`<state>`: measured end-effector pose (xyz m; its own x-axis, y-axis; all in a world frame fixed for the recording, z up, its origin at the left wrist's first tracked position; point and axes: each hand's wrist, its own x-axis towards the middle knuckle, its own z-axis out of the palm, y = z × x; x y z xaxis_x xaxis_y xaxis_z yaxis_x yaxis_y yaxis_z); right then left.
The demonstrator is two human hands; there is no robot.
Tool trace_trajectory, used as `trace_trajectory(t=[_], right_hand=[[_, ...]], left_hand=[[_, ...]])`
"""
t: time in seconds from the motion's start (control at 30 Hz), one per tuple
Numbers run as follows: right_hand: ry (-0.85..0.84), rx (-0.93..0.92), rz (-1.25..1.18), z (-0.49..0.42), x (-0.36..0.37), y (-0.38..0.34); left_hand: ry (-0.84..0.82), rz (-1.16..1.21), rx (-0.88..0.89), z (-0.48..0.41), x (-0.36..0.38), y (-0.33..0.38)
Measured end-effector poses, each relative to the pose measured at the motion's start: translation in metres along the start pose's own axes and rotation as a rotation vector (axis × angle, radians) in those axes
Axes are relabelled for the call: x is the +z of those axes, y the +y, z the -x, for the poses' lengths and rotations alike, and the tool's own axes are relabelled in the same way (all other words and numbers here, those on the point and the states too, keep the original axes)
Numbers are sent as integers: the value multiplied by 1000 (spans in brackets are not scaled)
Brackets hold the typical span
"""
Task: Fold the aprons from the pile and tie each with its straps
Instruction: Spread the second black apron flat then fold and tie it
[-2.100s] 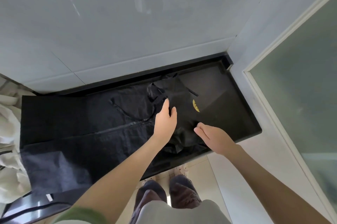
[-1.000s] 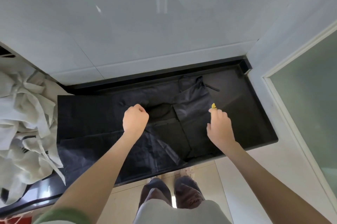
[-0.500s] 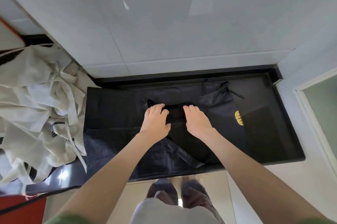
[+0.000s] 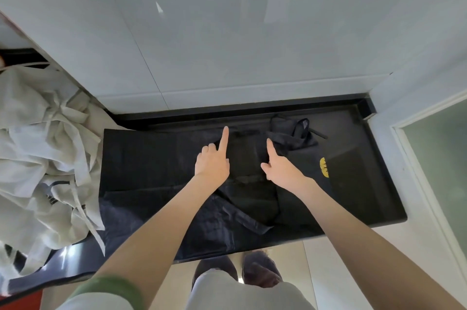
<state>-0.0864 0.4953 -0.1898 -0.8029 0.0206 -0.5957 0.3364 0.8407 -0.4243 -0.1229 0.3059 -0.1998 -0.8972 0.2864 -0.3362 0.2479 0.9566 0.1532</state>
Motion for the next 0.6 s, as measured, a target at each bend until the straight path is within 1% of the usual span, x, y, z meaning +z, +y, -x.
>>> trace_trajectory(t=[0.1, 0.2, 0.3, 0.37, 0.43, 0.53, 0.6], right_hand=[[85, 54, -49, -3, -7, 4], [185, 142, -28, -10, -11, 9], [160, 180, -85, -20, -10, 13], [121, 116, -121, -25, -10, 16], [66, 14, -65, -25, -10, 15], [-17, -165, 152, -20, -7, 14], [-27, -250, 332, -14, -3, 12]], left_hand=[[-14, 12, 13, -3, -1, 1], [-35, 45, 40, -6, 1, 1], [-66, 56, 107, -6, 3, -1], [-99, 70, 134, -6, 3, -2], [-174, 48, 154, -4, 2, -6], [-288, -36, 159, -2, 0, -14], [-323, -75, 140, 1, -2, -17]])
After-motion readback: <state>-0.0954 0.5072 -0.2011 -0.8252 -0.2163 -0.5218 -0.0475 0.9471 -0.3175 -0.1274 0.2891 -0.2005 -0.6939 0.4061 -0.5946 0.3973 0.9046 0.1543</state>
